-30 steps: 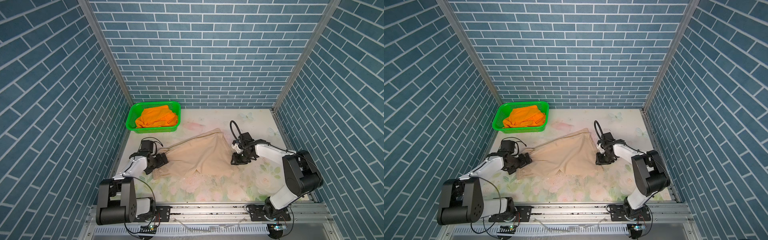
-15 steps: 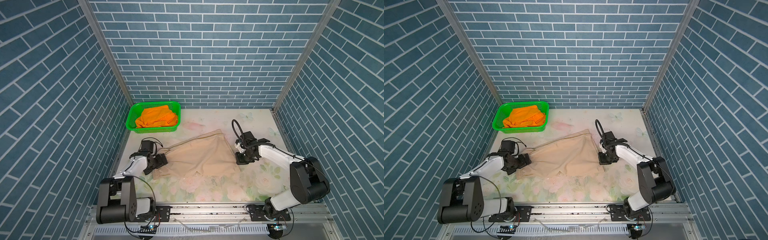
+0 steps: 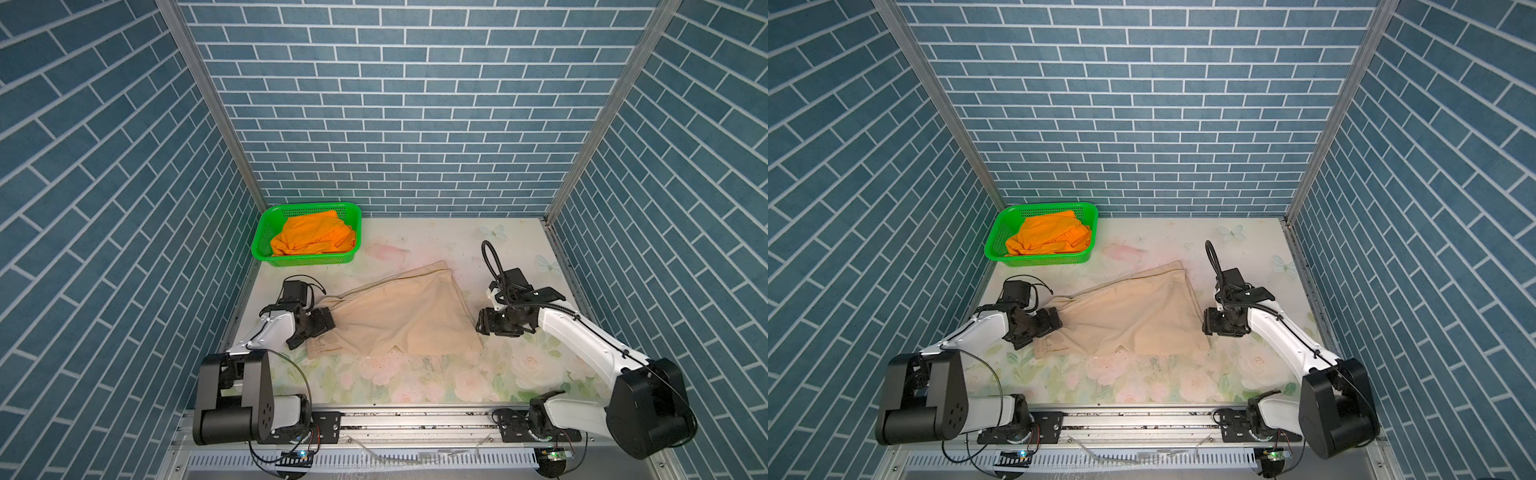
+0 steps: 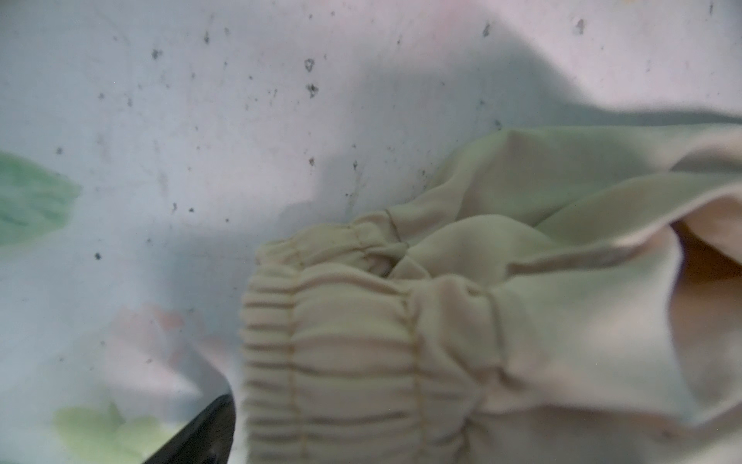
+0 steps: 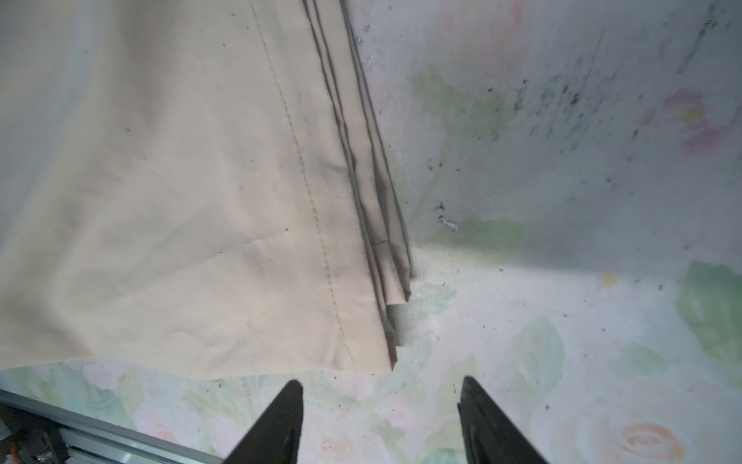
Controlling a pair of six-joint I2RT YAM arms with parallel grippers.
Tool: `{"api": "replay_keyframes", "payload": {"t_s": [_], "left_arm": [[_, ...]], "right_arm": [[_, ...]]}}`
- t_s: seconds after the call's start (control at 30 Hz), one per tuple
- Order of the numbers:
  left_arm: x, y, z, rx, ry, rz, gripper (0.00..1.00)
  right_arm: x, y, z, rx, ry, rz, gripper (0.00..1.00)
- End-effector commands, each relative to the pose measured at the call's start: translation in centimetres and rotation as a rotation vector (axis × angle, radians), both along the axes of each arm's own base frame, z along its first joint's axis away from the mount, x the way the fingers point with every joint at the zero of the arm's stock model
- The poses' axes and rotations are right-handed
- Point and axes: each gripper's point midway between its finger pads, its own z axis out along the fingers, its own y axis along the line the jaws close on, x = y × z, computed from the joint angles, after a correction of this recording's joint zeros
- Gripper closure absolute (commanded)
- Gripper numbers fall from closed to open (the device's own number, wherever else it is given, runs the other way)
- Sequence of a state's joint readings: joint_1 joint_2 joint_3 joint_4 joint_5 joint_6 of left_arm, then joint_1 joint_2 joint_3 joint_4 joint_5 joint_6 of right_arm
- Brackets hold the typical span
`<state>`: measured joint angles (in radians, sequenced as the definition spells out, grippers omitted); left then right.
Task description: Fold and stack the shorts
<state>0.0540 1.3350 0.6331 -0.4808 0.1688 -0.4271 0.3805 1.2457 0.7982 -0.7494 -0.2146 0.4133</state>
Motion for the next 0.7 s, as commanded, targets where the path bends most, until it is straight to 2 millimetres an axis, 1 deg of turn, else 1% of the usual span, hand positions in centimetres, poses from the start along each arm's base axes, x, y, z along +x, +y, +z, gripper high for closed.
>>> {"api": "replay_keyframes", "payload": {"t_s": [0.0,0.17,0.3,0.37,0.4,0.43,0.5,0.57,0.6,0.63,0.67], "left_arm": [[-1.1,0.0,-0.9,0.001,0.043,-0.011,0.00],[-1.0,0.0,-0.9,0.000,0.041,-0.014,0.00],[-1.0,-0.1,-1.0,-0.002,0.044,-0.015,0.00],[-1.0,-0.1,-1.0,-0.001,0.042,-0.014,0.00],[-1.0,-0.1,-0.9,-0.001,0.039,-0.015,0.00],[-1.0,0.0,-0.9,0.000,0.038,-0.014,0.00],[-1.0,0.0,-0.9,0.000,0.040,-0.014,0.00],[-1.0,0.0,-1.0,0.001,0.044,-0.015,0.00],[-1.0,0.0,-1.0,0.000,0.043,-0.015,0.00],[-1.0,0.0,-1.1,0.001,0.046,-0.015,0.00],[-1.0,0.0,-1.1,0.000,0.047,-0.017,0.00]], "right_arm": [[-1.5,0.9,-1.9,0.085,0.073,-0.073,0.37],[-1.1,1.1,-3.3,0.093,0.068,-0.077,0.39],[-0.7,2.4,-4.3,0.157,0.082,-0.073,0.47],[-0.9,2.5,-4.8,0.162,0.099,-0.075,0.55],[-1.1,2.5,-5.0,0.163,0.104,-0.075,0.61],[-1.1,2.5,-5.0,0.167,0.109,-0.073,0.65],[-1.3,2.6,-5.0,0.169,0.119,-0.072,0.71],[-1.3,2.5,-4.8,0.164,0.122,-0.069,0.82],[-1.3,2.5,-4.6,0.159,0.120,-0.066,0.92],[-1.2,2.3,-4.2,0.147,0.114,-0.061,1.00],[-0.9,2.2,-3.8,0.132,0.102,-0.055,1.00]]}}
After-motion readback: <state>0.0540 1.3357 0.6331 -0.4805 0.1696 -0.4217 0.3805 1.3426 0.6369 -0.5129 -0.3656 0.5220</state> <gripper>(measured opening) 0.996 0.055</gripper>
